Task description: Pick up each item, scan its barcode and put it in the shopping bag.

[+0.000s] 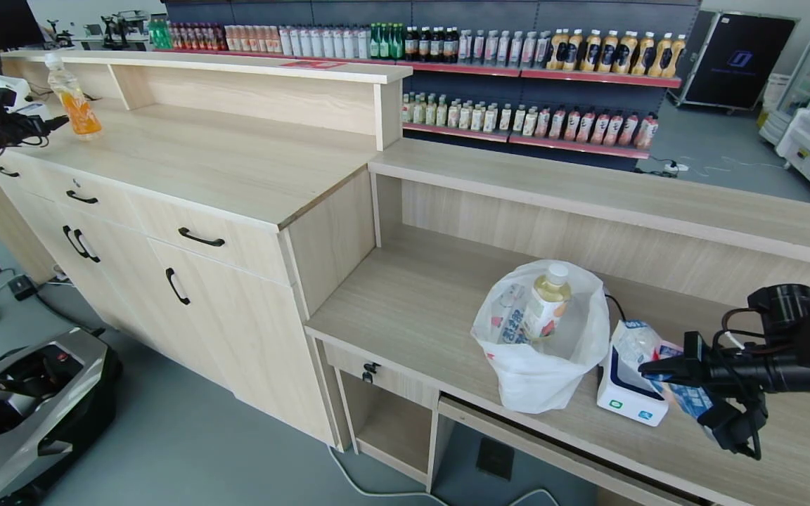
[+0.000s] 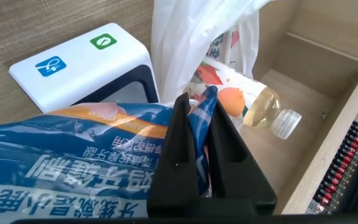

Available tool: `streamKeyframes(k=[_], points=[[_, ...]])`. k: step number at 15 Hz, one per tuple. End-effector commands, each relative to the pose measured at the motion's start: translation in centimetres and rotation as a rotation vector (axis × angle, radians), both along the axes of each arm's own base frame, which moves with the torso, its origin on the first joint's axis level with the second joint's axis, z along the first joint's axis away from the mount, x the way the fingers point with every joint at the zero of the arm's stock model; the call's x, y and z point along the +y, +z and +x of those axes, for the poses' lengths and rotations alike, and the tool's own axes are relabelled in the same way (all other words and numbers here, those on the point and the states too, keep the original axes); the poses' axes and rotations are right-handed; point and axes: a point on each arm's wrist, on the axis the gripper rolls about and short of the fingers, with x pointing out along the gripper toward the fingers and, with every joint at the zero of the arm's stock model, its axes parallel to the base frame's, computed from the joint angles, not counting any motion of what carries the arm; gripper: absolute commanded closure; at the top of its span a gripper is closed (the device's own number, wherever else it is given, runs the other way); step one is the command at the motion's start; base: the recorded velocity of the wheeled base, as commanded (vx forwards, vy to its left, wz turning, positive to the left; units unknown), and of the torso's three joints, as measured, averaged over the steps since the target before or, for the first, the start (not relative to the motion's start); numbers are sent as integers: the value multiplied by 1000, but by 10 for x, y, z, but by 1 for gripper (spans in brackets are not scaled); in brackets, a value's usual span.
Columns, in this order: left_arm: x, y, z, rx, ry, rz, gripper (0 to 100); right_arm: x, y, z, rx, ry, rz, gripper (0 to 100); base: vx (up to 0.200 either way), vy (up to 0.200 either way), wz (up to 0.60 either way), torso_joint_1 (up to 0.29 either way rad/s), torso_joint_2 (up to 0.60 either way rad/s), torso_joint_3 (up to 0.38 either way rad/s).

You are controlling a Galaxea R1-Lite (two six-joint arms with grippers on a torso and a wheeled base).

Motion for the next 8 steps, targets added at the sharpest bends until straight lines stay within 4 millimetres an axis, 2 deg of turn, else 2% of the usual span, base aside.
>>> streamKeyframes(k=[1, 8], points=[[0, 0, 0, 0, 0, 0, 0, 2, 5, -5, -41, 47, -48, 100, 0, 0, 0, 0, 0, 0], [0, 0, 0, 0, 0, 0, 0, 1, 9, -7, -50, 44, -51, 100, 0, 0, 0, 0, 0, 0]])
